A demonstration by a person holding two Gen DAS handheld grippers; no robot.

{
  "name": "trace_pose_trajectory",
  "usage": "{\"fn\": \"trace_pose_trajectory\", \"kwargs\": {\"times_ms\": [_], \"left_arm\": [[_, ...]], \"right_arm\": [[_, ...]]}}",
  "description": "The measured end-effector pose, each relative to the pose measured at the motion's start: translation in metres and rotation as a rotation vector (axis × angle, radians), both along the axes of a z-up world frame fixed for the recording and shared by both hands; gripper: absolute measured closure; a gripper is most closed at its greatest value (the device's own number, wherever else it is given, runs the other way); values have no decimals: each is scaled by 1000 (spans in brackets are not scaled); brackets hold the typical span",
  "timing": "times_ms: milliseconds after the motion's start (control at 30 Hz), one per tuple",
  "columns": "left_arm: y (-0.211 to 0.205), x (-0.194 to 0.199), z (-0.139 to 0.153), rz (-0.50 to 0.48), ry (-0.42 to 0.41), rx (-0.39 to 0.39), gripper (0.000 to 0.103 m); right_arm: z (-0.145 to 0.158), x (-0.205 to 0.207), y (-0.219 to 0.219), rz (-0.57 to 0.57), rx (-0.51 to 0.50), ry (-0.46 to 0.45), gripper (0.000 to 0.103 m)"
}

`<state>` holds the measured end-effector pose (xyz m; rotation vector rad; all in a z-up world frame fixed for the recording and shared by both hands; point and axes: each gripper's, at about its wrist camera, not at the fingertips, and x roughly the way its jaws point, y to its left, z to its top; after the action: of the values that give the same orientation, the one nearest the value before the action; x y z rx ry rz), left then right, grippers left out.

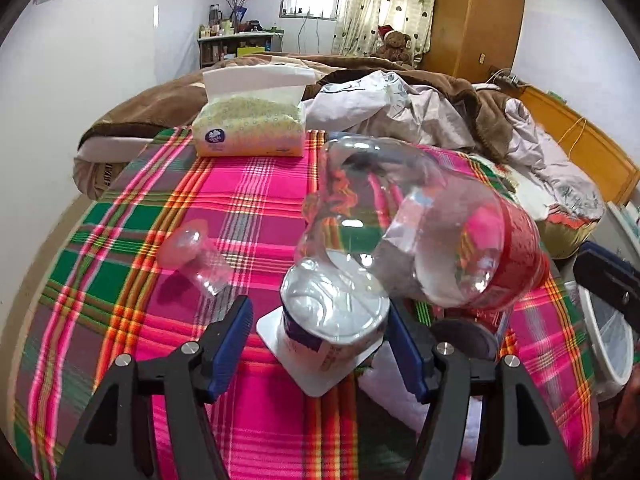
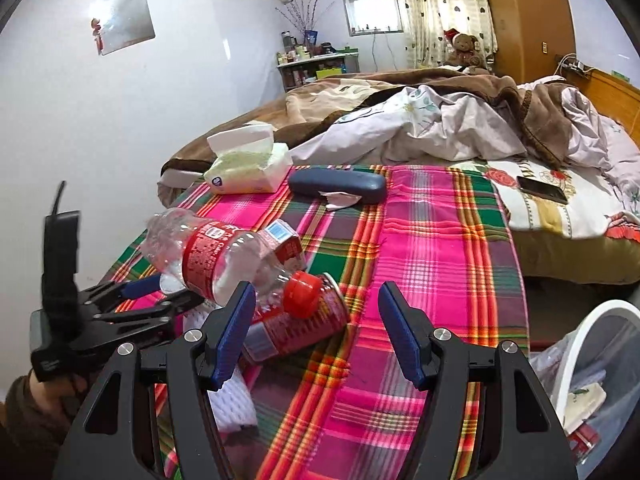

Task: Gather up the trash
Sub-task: 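Grasp the white paper cup with the left gripper while the right gripper grasps the clear Coke bottle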

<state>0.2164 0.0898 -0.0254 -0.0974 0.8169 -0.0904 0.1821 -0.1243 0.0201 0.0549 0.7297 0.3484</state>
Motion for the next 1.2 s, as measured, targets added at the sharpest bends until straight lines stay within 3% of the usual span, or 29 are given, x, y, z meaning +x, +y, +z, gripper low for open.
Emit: {"fn": "trace_pose_trajectory", "kwargs": {"times_ms": [100,167,433,567,633,900,1200], "left_arm": [[5,0,0,9,-6,-34,36],[11,-2,-1,13,-2,-54,49],[46,-20,1,78,-3,-81,49],[66,-36,2,134,-11,-46,49],[78,-43,1,149,-4,-87,49],[111,-64,-1,214,-6,-72,49],[121,-71,-2,214,-5,-73,49]], "right_arm": [[1,1,7,15,-10,-2,38],[2,2,11,32,-13,-7,38],[12,3,31,127,-27,-52,38],[14,8,49,201,-39,-57,38],[11,9,60,231,-61,-46,38],[-6,-3,96,375,-160,16,38],[-16,12,134,422,-257,4,38]]}}
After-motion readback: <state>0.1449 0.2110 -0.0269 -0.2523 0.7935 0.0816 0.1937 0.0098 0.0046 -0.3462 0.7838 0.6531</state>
